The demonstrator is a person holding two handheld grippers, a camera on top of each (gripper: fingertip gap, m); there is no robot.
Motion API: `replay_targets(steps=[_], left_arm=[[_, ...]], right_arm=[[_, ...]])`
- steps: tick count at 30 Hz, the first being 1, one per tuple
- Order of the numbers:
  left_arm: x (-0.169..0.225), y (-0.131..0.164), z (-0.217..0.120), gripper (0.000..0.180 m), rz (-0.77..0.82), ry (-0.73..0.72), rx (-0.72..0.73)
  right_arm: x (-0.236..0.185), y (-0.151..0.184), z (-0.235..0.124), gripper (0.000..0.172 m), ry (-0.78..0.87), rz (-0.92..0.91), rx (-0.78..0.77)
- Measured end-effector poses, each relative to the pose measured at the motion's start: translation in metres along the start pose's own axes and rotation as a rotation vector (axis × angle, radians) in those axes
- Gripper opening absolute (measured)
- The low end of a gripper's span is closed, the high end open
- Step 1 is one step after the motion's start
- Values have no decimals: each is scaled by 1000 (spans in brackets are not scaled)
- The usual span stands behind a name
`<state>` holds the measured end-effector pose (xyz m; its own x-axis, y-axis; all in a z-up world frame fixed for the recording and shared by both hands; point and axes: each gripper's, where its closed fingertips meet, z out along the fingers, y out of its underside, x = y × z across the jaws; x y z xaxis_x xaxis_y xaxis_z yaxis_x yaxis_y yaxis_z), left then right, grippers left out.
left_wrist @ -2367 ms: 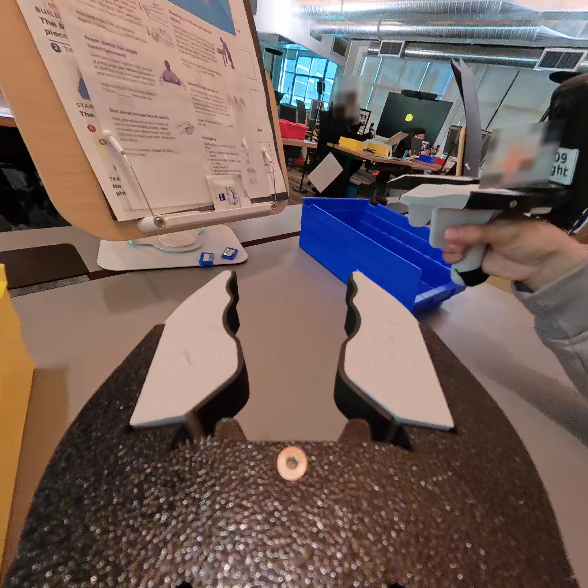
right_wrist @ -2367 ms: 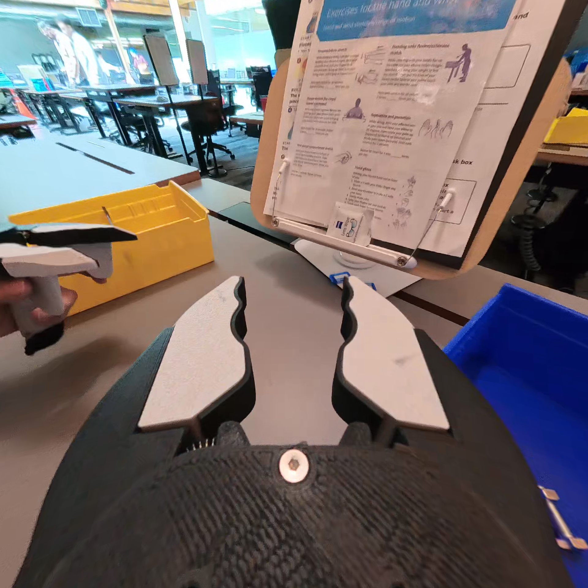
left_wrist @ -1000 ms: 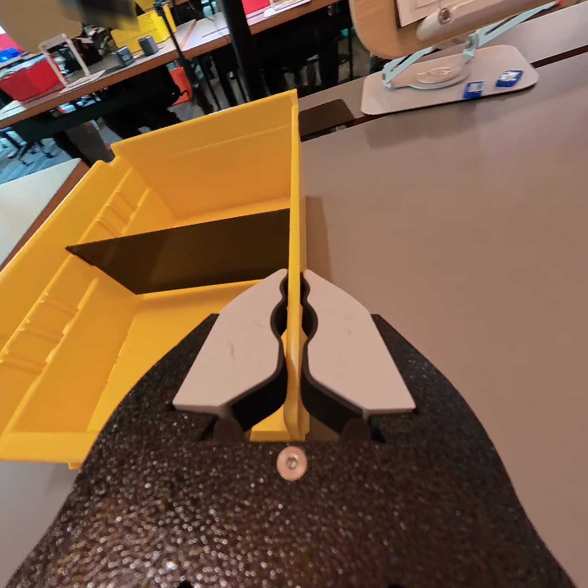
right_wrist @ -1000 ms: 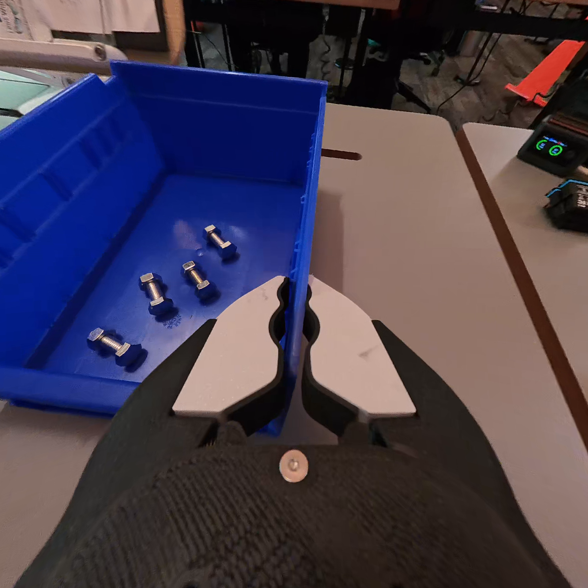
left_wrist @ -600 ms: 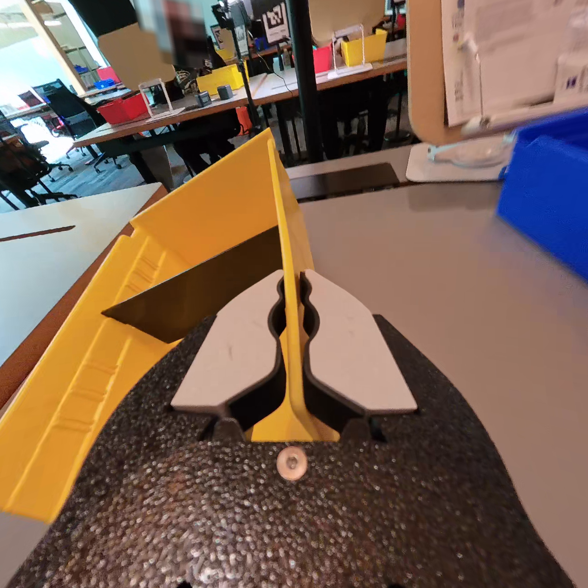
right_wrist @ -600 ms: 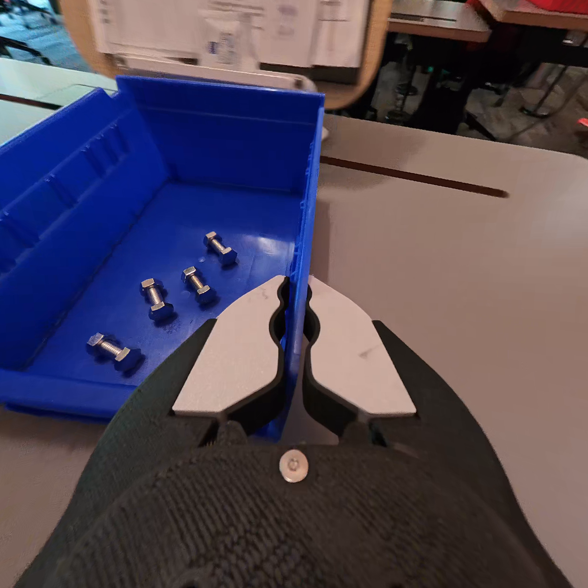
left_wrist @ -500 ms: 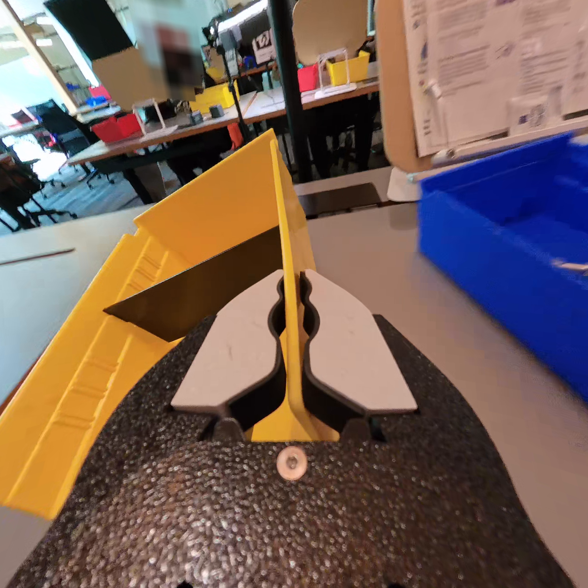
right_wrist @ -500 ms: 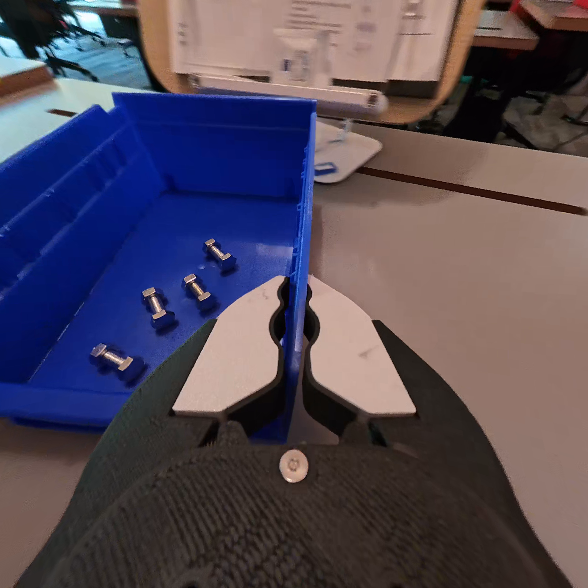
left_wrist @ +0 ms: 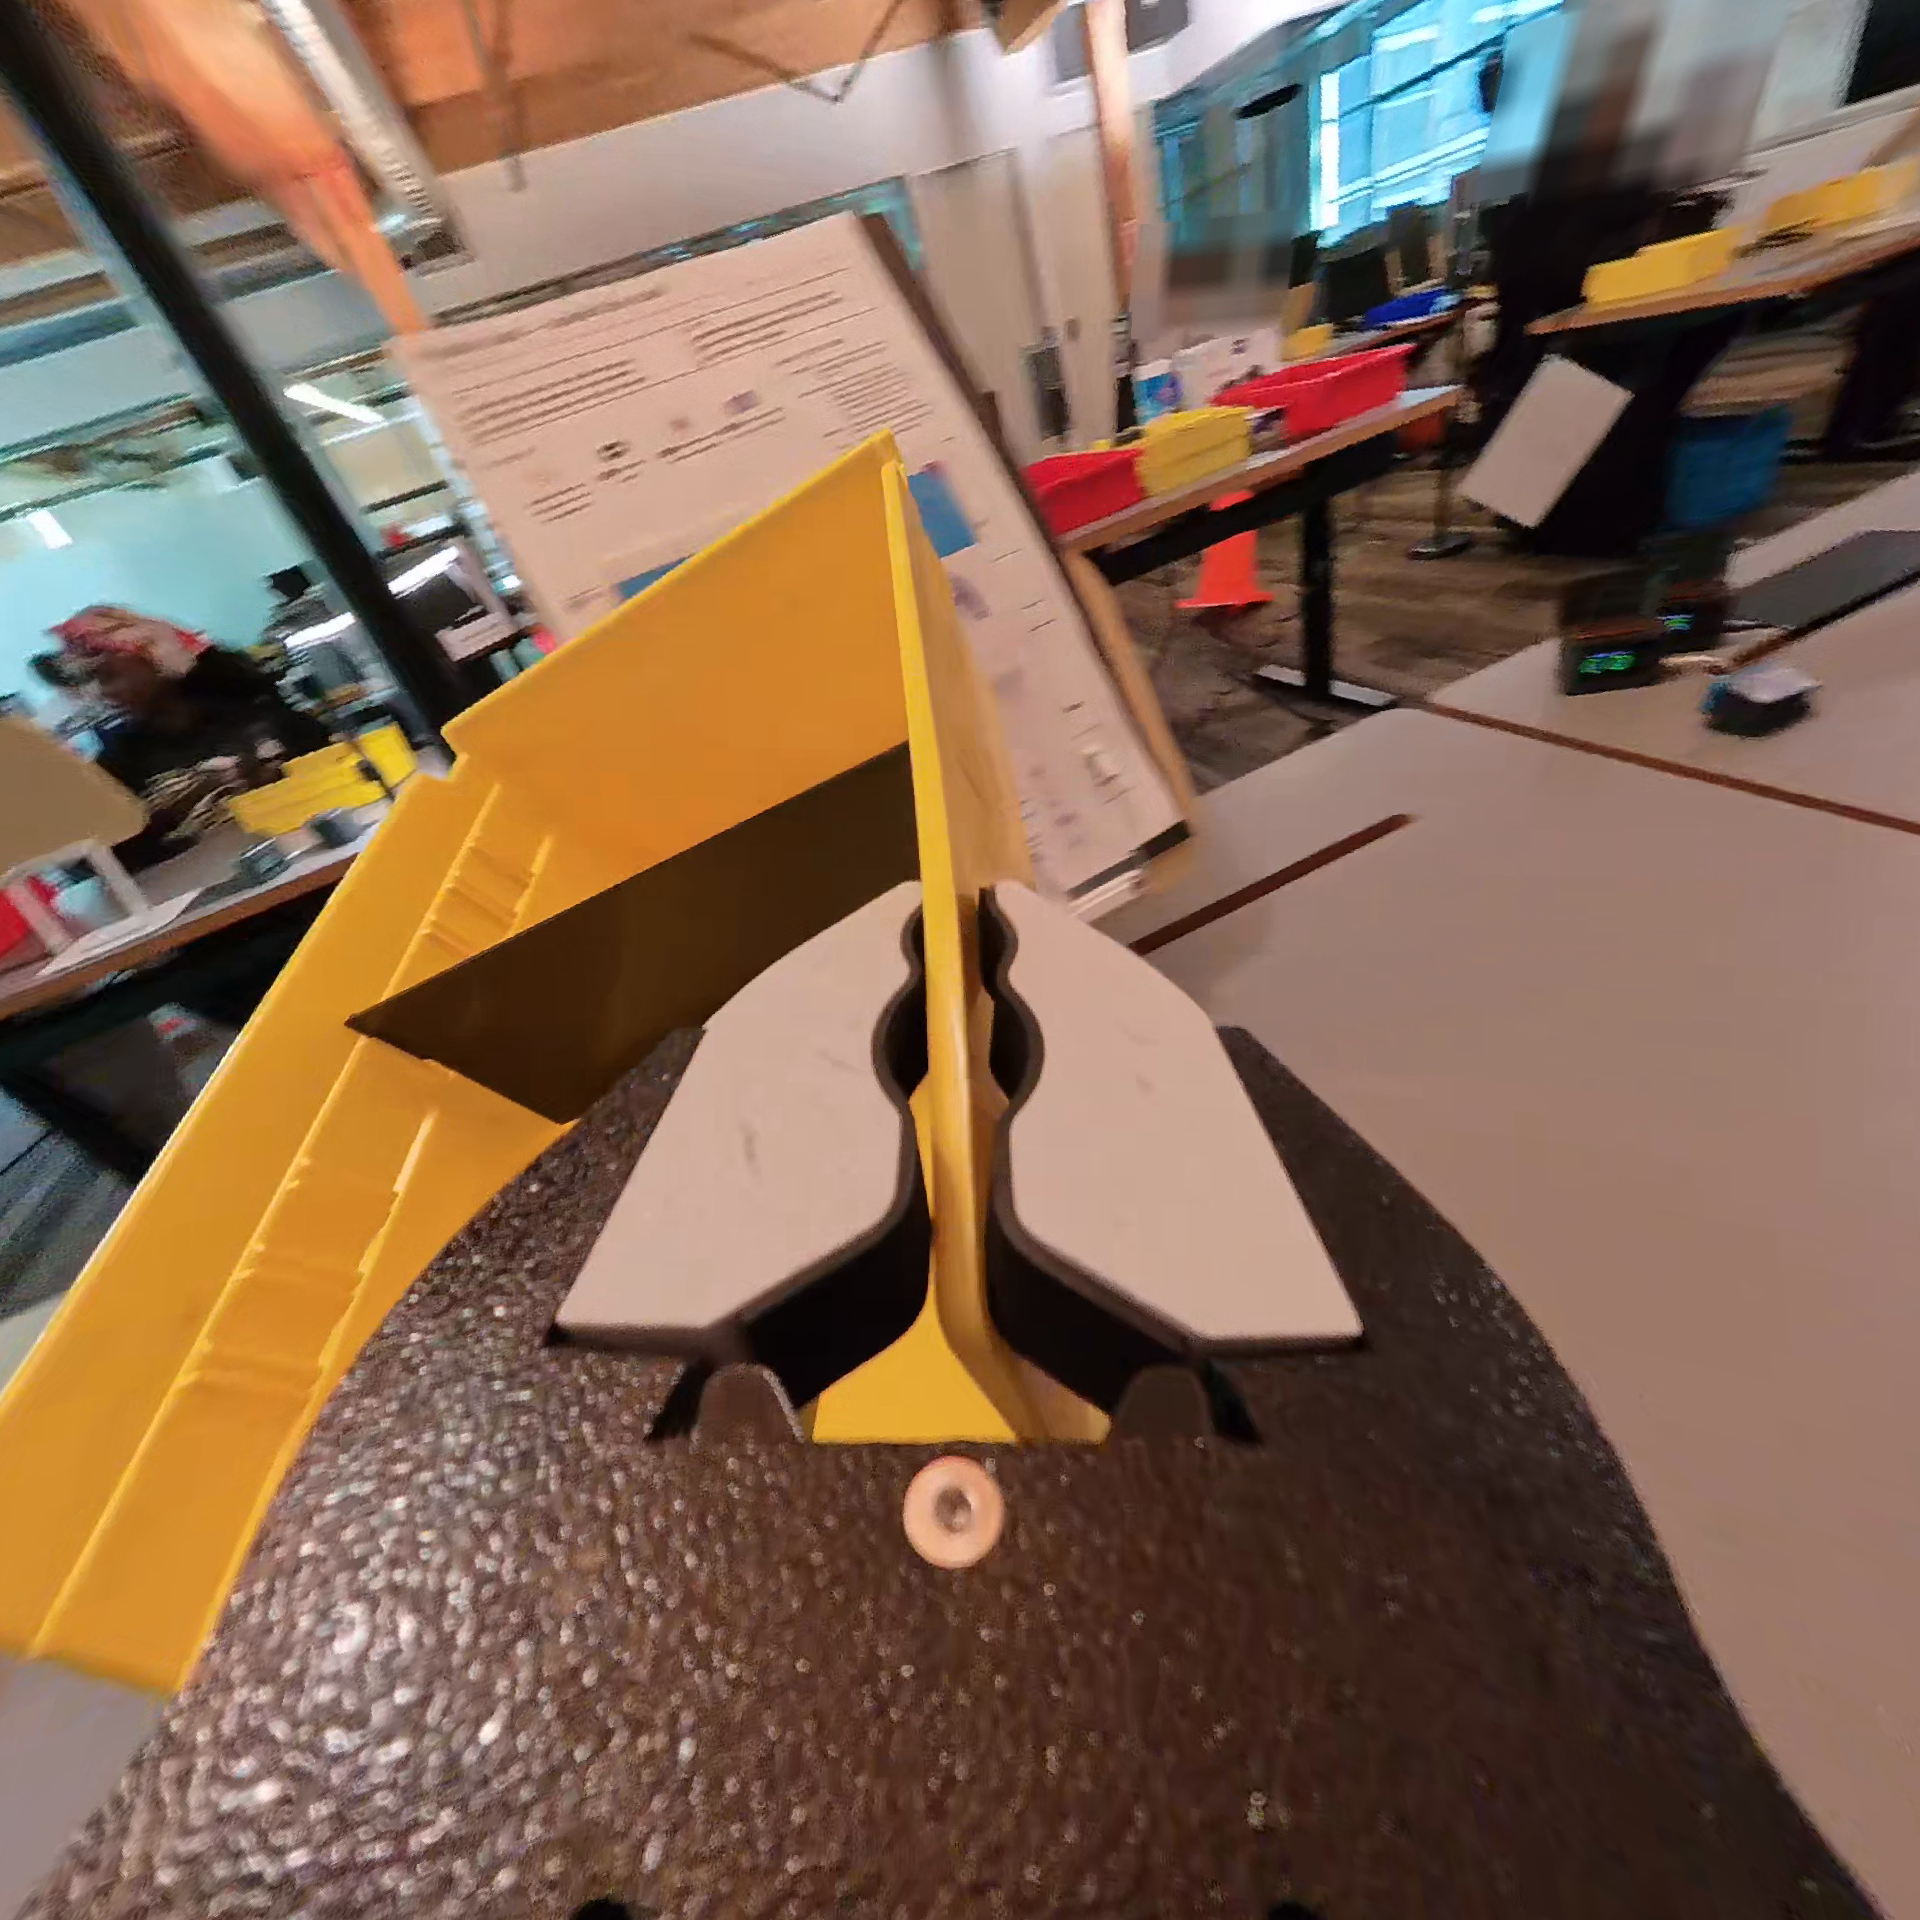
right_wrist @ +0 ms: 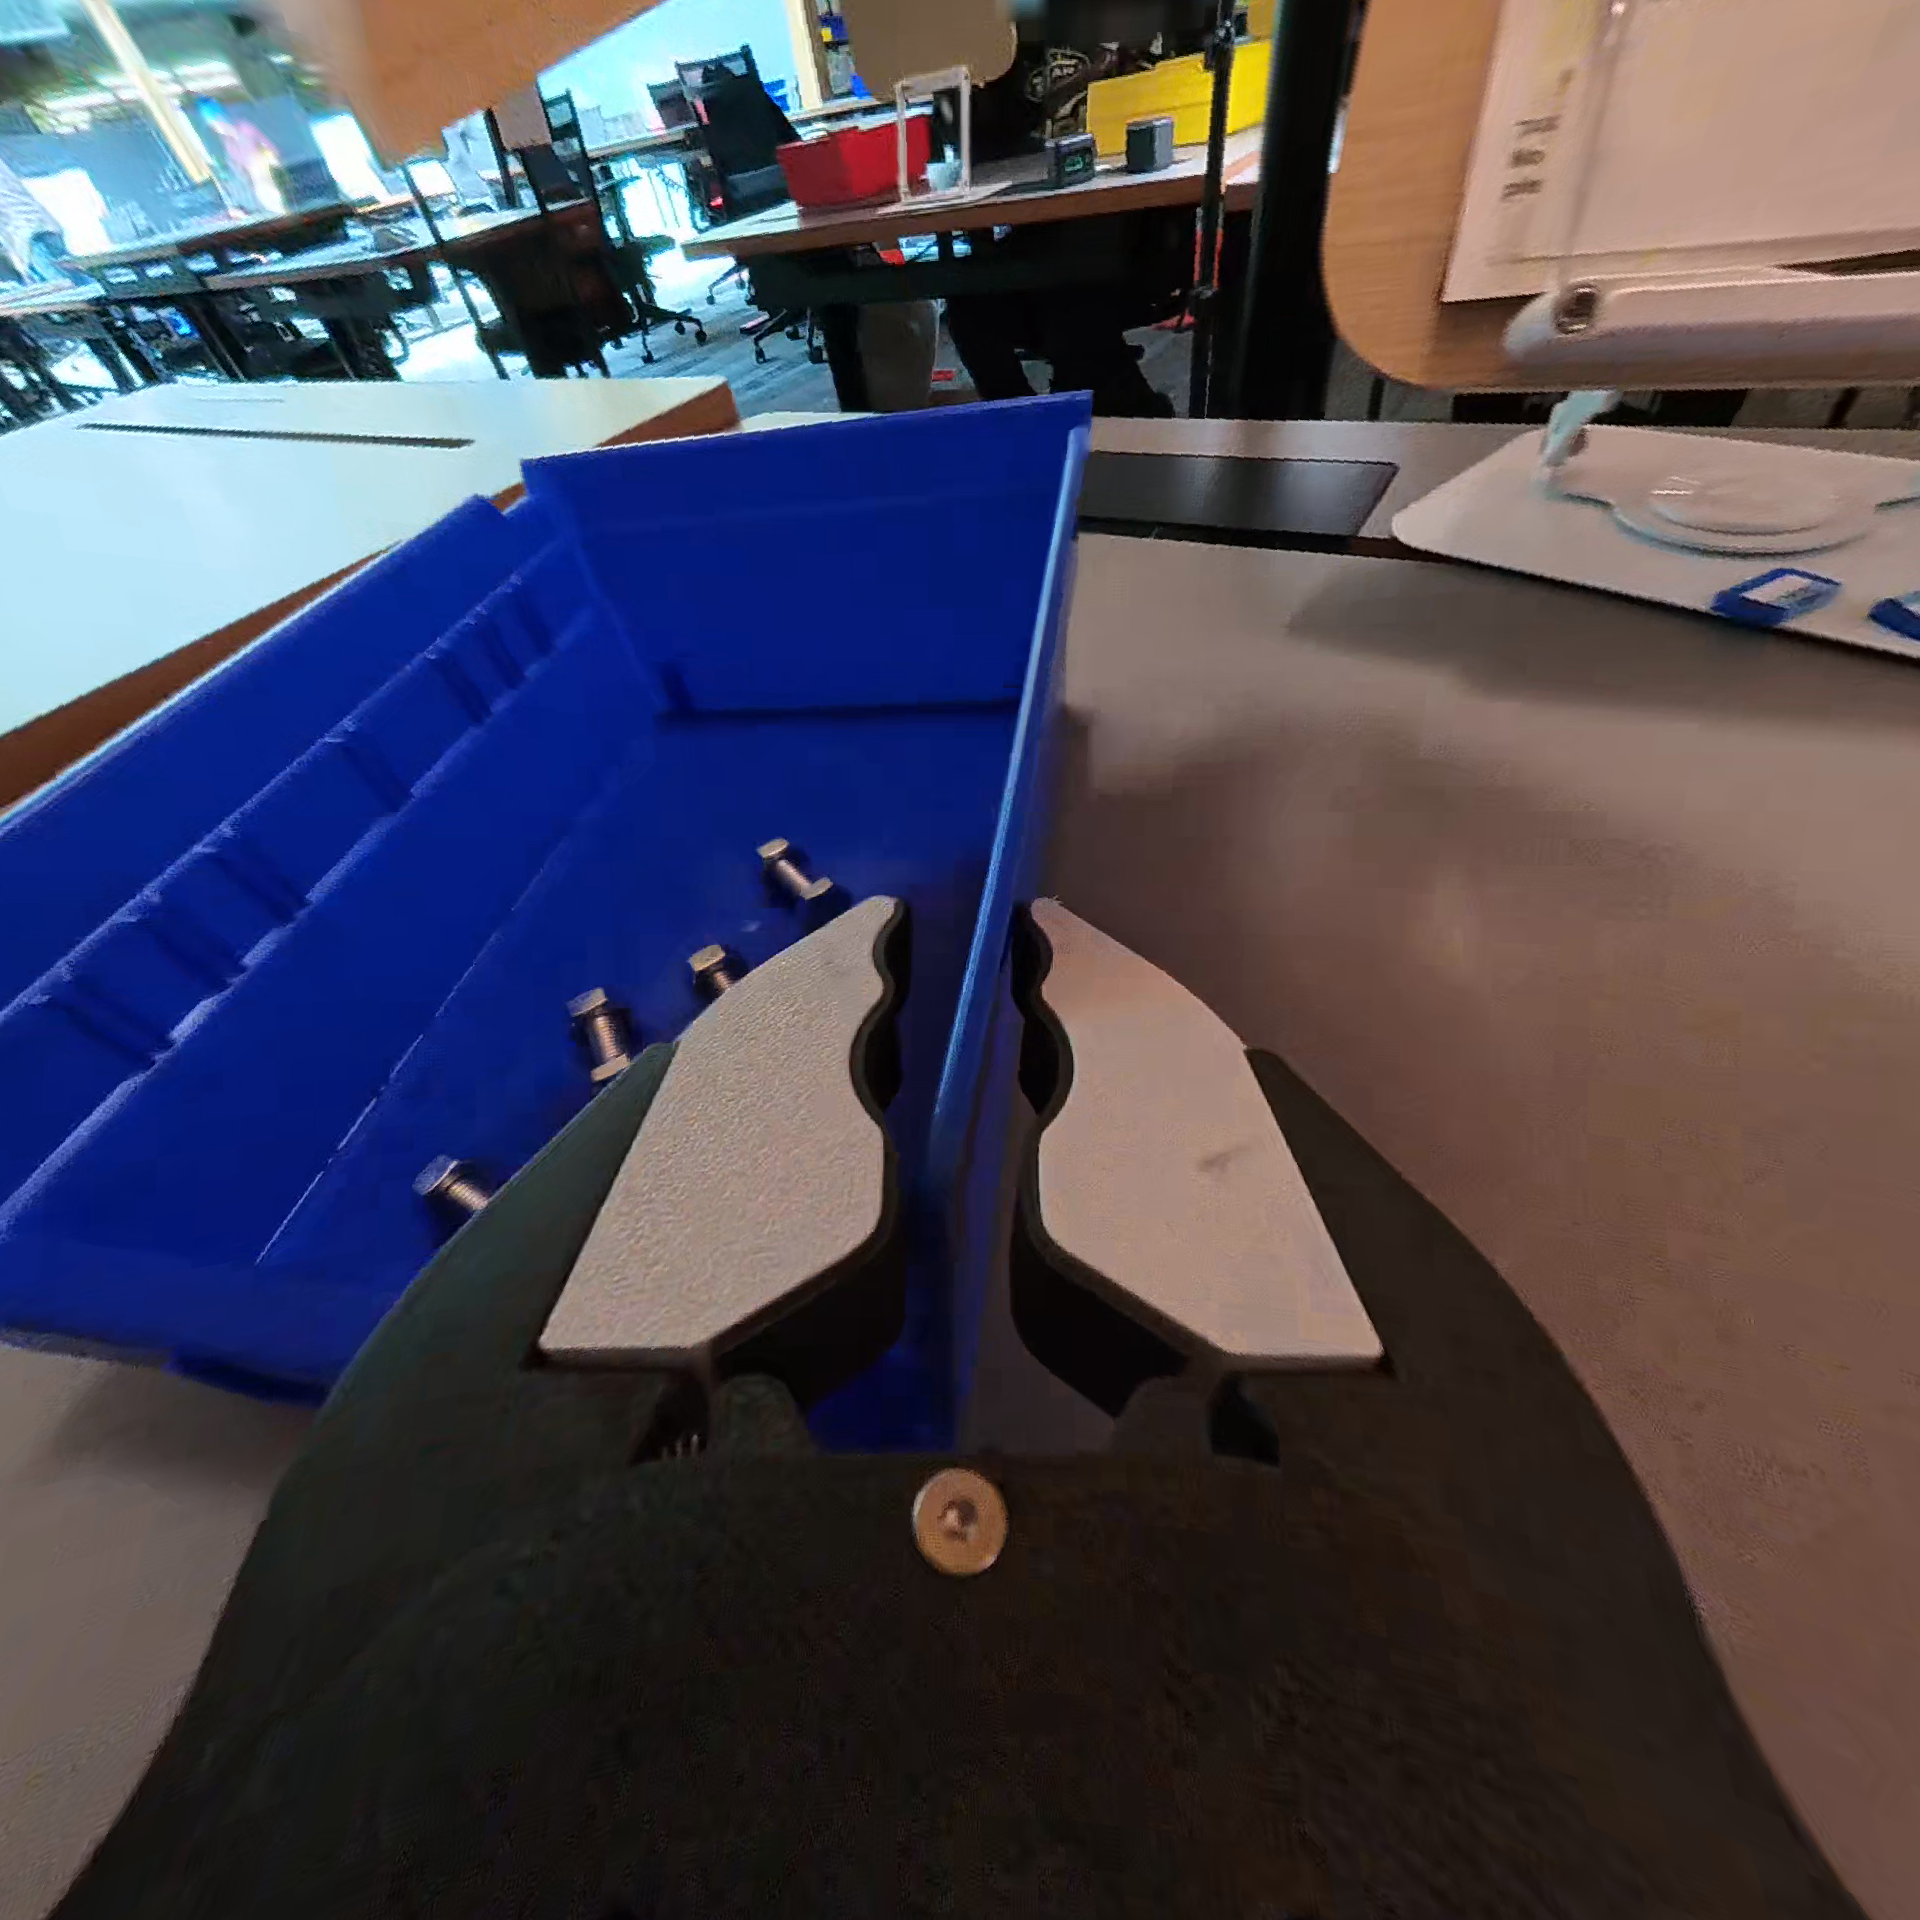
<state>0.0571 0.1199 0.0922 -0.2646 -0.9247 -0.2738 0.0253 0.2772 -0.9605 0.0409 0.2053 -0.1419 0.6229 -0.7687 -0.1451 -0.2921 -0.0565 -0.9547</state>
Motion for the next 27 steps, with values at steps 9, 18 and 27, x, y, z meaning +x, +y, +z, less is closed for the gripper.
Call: replay_targets(steps=[9,18,27], left_arm=[[194,9,92,6,61,271,-61],[320,89,172,6,136,388,-237],[349,150,170,27,382,412,-306]], right_arm=[[-36,16,40,15,-24,-44,-113],[-35,14,30,20,-163,46,-88],[-37,11,20,27,-150,-10,-48]])
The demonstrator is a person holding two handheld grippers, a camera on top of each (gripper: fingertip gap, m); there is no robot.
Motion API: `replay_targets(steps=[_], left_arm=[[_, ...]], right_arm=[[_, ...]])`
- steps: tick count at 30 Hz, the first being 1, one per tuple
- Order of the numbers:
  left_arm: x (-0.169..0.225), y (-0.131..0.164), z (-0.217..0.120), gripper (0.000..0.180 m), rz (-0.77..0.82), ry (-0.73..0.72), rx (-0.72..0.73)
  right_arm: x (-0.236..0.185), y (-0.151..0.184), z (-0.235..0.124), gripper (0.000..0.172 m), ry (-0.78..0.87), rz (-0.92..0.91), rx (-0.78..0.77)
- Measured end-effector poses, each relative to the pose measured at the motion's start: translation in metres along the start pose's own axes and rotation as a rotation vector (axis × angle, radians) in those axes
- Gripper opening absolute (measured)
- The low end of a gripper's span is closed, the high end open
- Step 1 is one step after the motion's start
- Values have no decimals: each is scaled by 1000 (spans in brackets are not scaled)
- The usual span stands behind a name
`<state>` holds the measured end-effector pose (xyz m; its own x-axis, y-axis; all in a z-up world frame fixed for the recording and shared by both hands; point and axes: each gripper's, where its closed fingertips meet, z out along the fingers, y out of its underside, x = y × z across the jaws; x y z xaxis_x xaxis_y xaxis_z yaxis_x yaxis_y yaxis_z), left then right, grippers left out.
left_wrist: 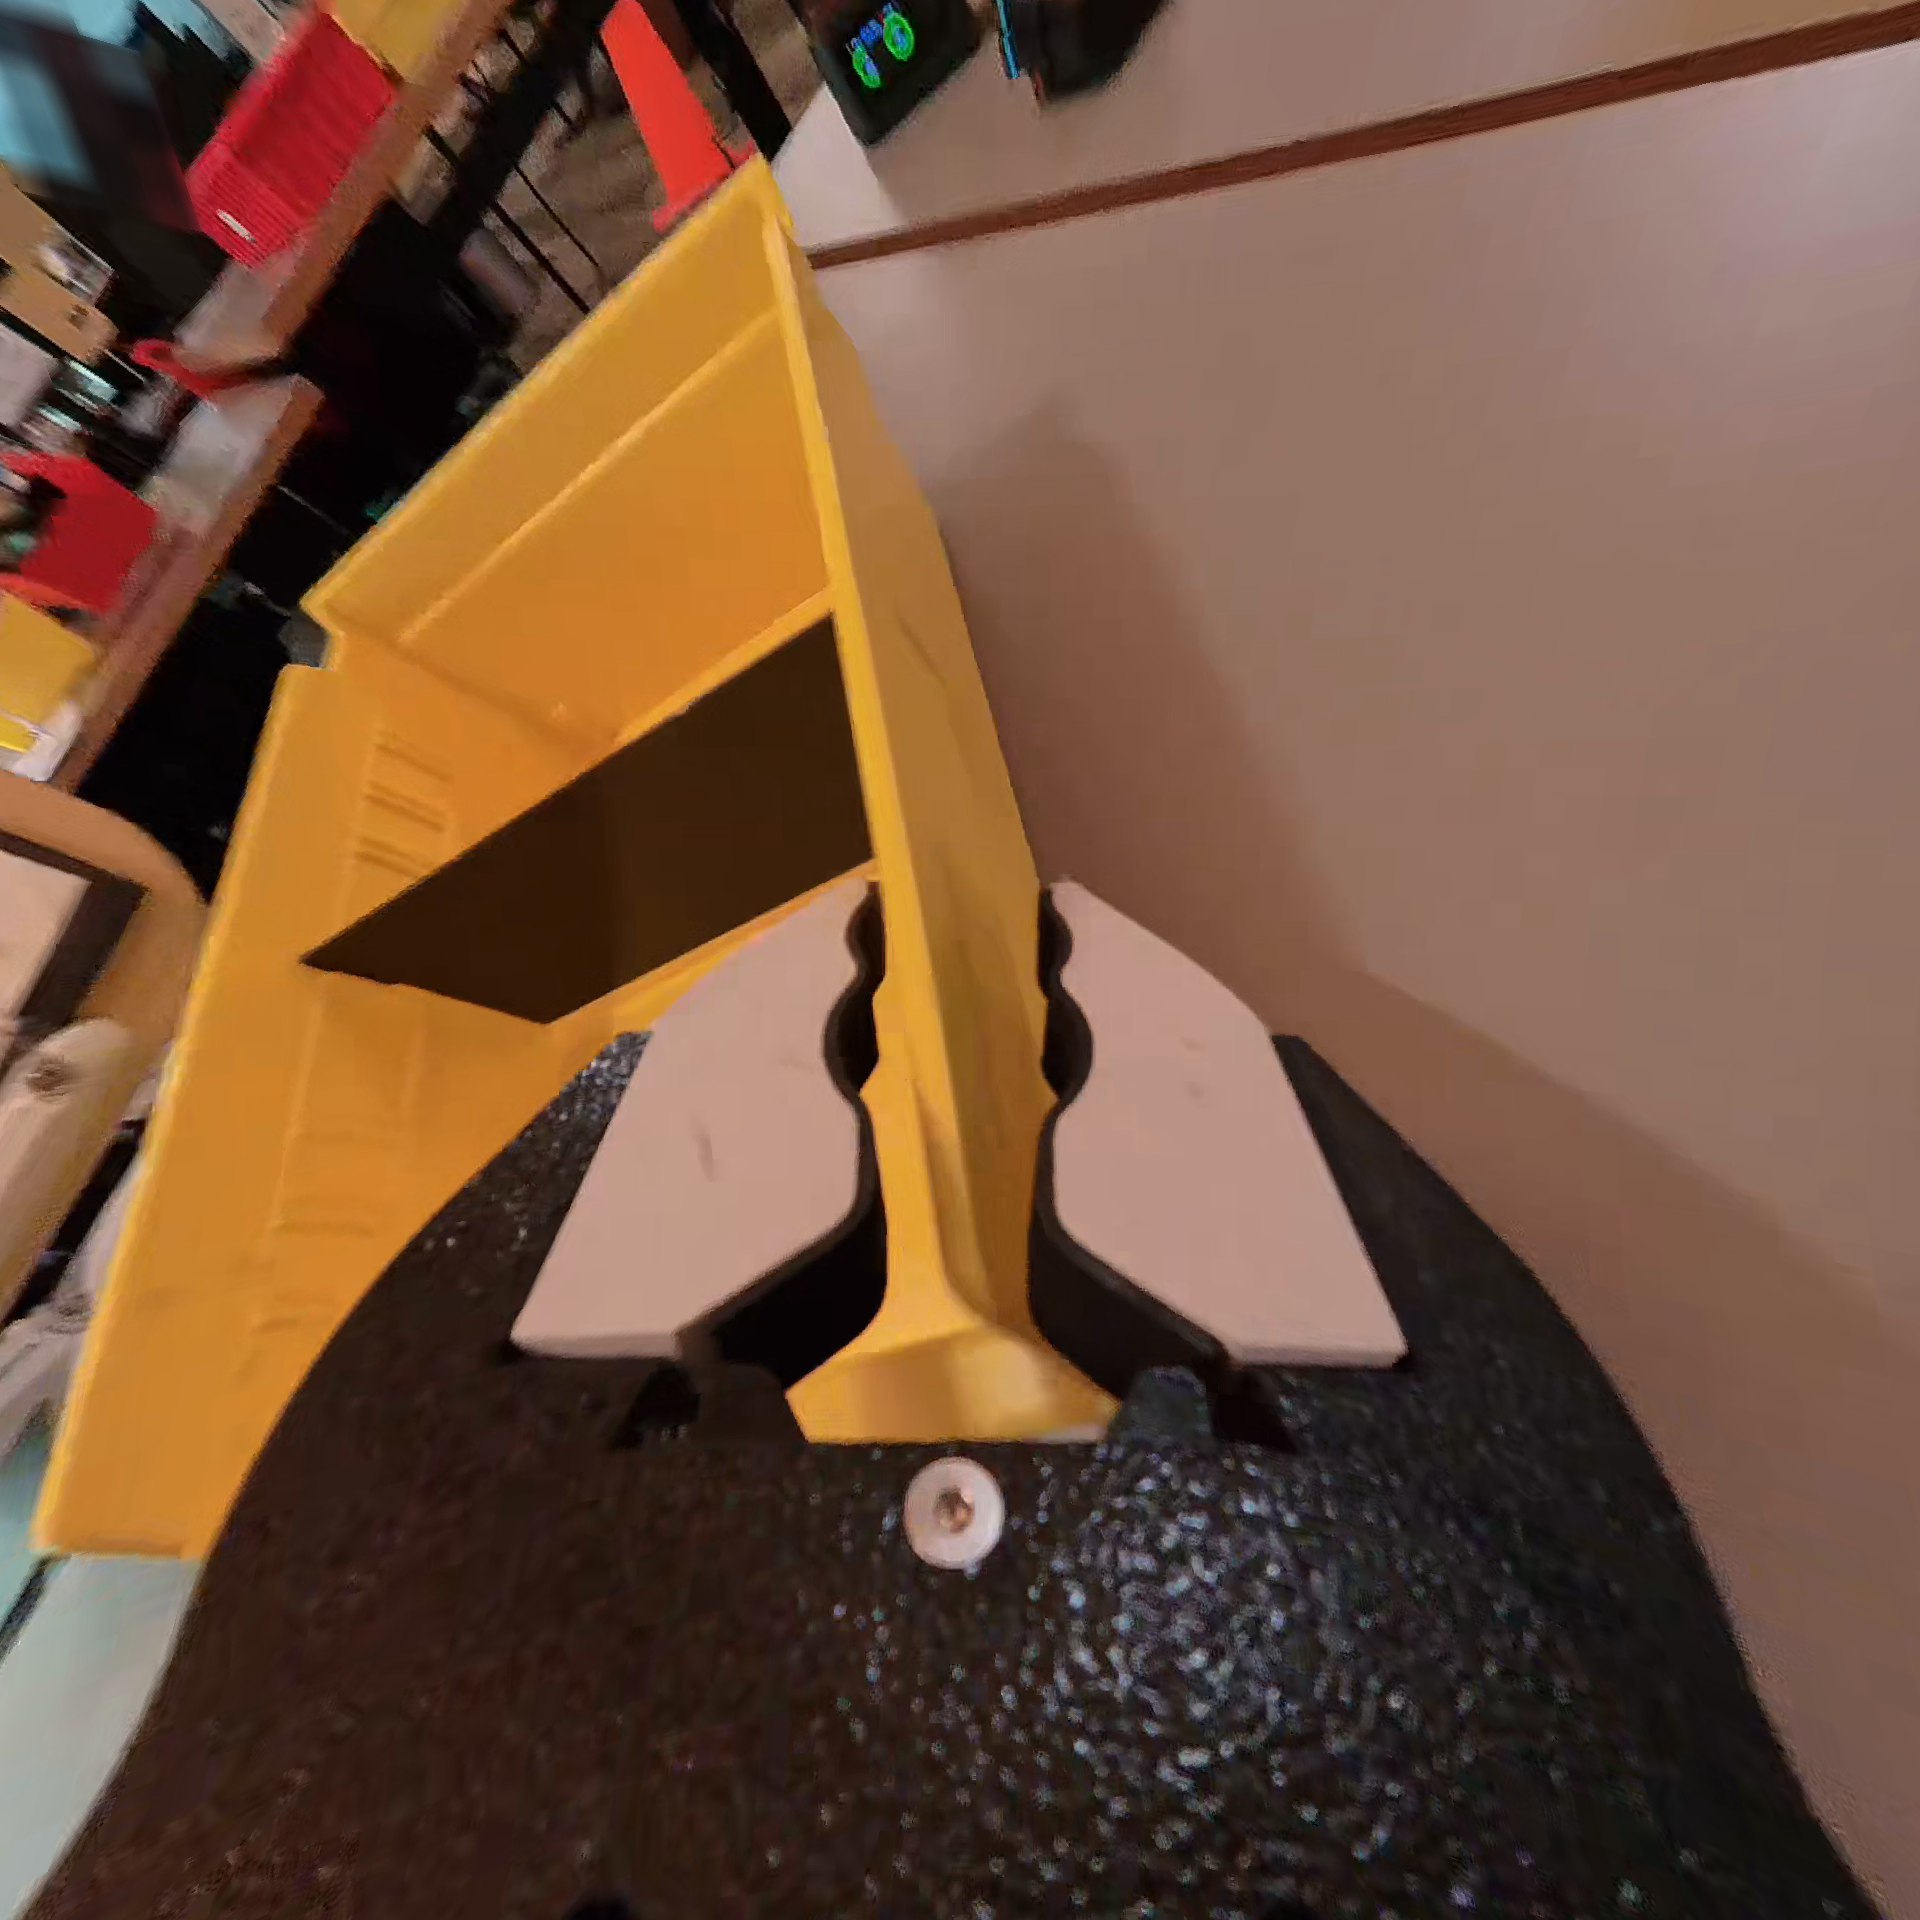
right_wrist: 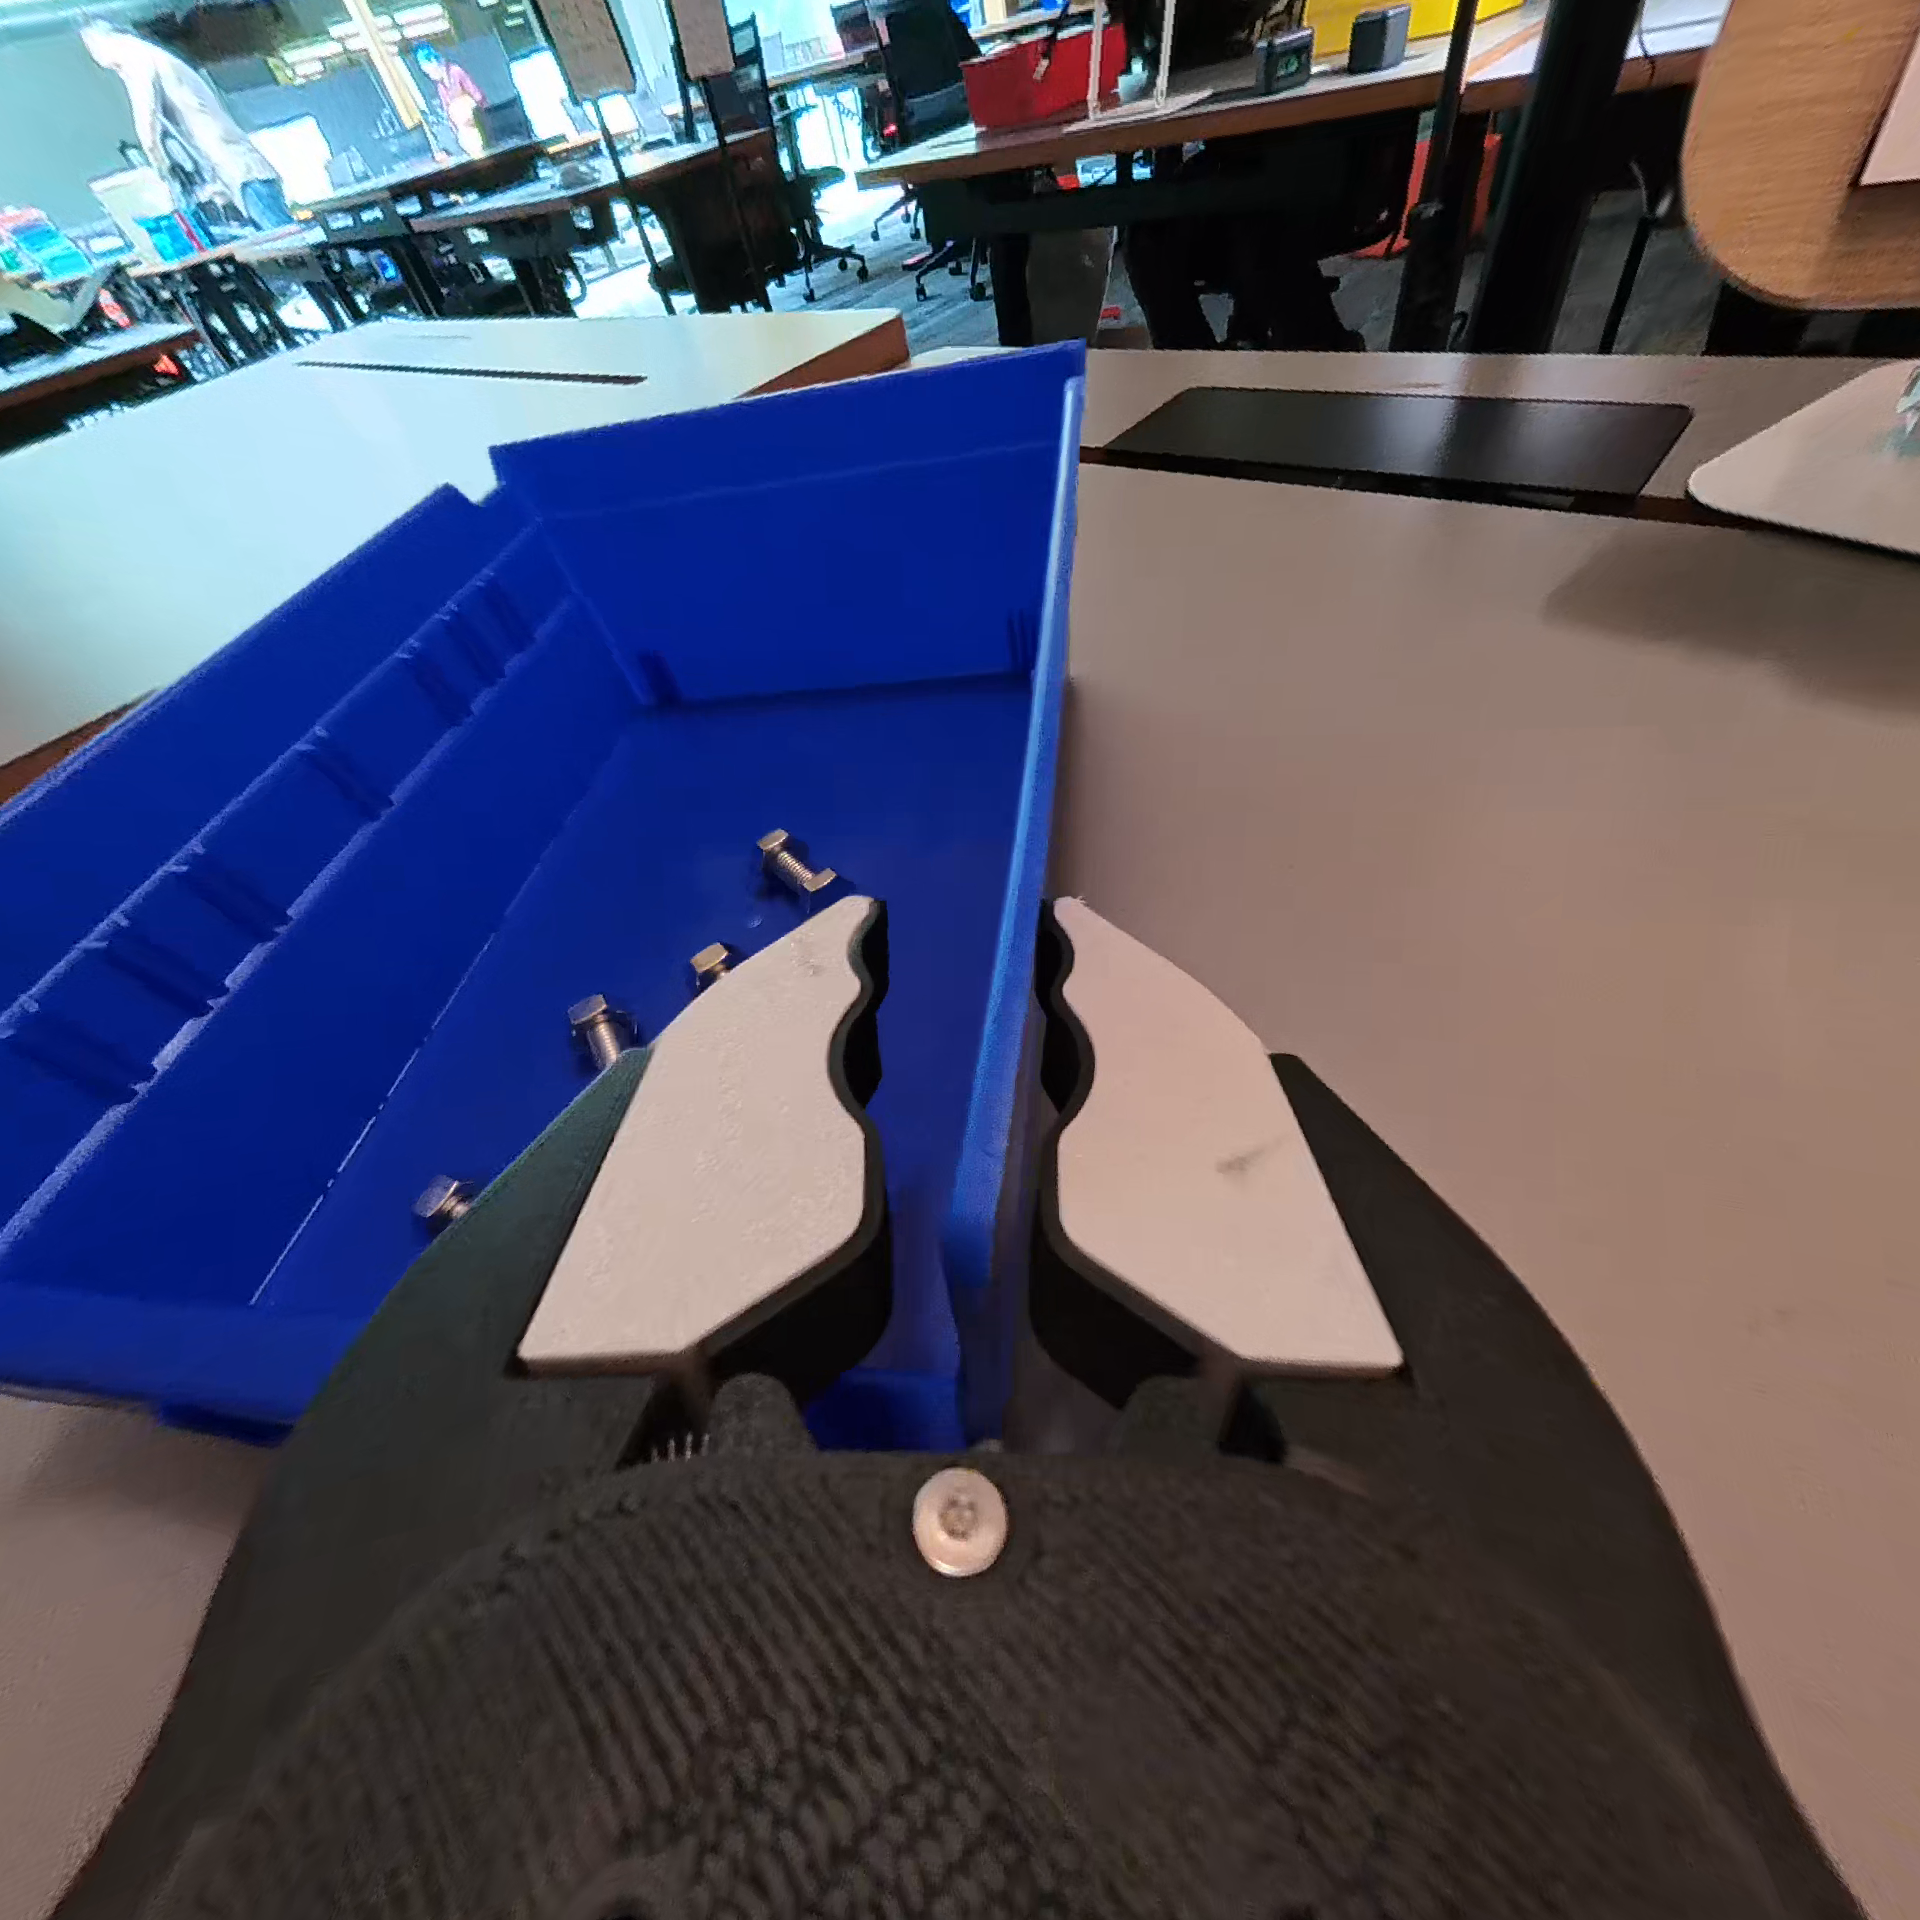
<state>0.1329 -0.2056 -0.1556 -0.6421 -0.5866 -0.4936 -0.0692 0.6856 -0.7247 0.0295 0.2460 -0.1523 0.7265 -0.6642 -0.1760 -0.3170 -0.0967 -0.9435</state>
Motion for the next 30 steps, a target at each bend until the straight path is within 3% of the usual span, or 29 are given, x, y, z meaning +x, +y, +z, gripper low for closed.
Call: replay_targets(steps=[5,8,11,13,14,17,18,21,22,24,26,28,30], left_arm=[[-7,-30,-67,58,-75,98,117],[-35,-52,-145,55,-254,173,295],[-94,-39,-229,54,-429,154,416],[-141,-3,-281,53,-482,39,467],[-163,20,-307,30,-484,-39,492],[-216,113,-373,56,-643,-315,494],[-222,143,-391,51,-699,-359,476],[-231,233,-433,54,-803,-550,348],[-230,267,-441,56,-815,-627,244],[-218,333,-450,76,-851,-729,14],[-197,379,-447,87,-896,-756,-146],[-177,409,-437,90,-930,-747,-244],[-169,416,-420,78,-961,-716,-210]], right_arm=[[1,-4,2,45,-29,-59,21],[11,-17,-10,65,-112,-115,48],[42,-27,-35,91,-125,-121,-3],[71,-32,-57,93,-90,-93,-62],[87,-27,-68,95,-61,-95,-126],[113,-36,-111,90,-98,-25,-80],[131,-37,-125,86,-49,-19,-70],[208,-45,-178,95,252,-4,-3],[239,-48,-202,93,394,9,25],[295,-49,-252,95,667,16,60],[338,-42,-283,102,856,4,73],[355,-21,-280,111,860,75,-5],[358,-7,-264,109,813,138,-5]])
